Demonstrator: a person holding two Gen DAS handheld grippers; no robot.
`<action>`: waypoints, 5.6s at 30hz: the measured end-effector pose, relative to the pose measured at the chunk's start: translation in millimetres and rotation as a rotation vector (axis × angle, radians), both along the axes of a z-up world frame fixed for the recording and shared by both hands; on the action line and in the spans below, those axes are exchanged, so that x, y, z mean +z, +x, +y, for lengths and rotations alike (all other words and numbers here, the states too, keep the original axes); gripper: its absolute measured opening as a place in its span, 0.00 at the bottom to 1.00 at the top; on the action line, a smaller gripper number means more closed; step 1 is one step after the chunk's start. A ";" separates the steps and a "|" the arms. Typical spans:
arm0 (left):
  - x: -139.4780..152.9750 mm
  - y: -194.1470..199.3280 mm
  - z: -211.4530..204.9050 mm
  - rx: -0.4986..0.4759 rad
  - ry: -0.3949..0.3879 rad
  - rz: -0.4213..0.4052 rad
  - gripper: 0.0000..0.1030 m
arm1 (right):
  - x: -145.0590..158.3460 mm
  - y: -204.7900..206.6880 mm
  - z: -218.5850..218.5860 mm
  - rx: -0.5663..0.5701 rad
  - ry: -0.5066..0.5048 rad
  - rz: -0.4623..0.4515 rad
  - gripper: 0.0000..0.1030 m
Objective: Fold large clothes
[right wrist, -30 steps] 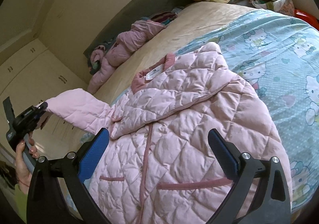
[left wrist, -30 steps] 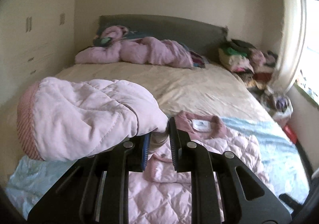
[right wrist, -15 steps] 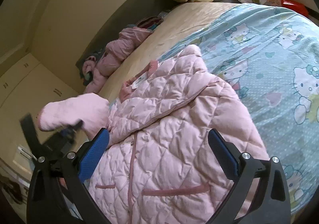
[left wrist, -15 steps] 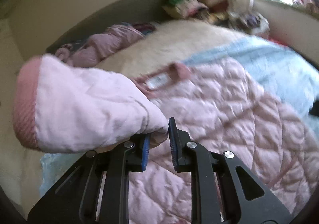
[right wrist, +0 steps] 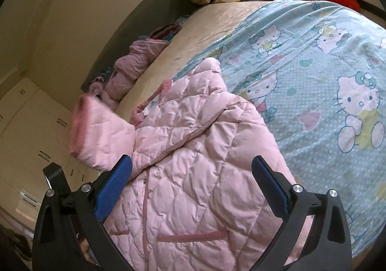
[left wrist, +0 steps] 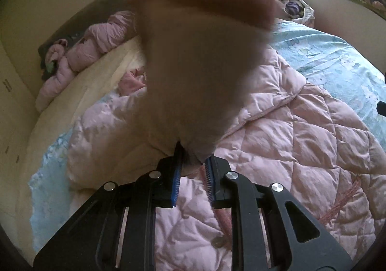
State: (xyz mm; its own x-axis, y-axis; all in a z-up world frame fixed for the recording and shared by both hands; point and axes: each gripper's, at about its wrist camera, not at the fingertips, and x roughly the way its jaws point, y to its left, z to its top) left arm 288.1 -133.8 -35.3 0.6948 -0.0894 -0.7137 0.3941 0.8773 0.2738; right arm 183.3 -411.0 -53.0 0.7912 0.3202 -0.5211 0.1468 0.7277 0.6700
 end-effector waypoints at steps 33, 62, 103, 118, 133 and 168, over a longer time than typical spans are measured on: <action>16.4 -33.8 56.8 -0.019 -0.207 0.130 0.82 | 24.7 22.0 42.5 0.057 -0.064 0.010 0.96; 28.5 78.8 246.6 0.483 -0.543 0.001 0.91 | -41.0 157.8 86.1 0.122 0.016 0.200 0.76; -22.4 111.4 208.8 0.304 -0.529 0.087 0.89 | 26.6 223.8 112.7 0.087 -0.498 -0.027 0.08; -45.6 117.6 207.7 0.327 -0.492 0.135 0.86 | 42.7 184.6 113.7 0.039 -0.518 -0.060 0.56; -47.5 118.4 208.3 0.329 -0.496 0.139 0.86 | 3.8 210.0 235.1 0.372 -0.618 -0.009 0.72; -13.0 98.5 196.4 0.310 -0.452 0.082 0.91 | -6.6 156.1 215.6 0.319 -0.501 0.028 0.94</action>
State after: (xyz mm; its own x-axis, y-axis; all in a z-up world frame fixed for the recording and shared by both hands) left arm 386.6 62.6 -48.3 0.6807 -0.1995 -0.7049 0.1029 0.9787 -0.1777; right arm 339.4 -195.4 -59.6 0.6802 0.2494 -0.6893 -0.1185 0.9654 0.2324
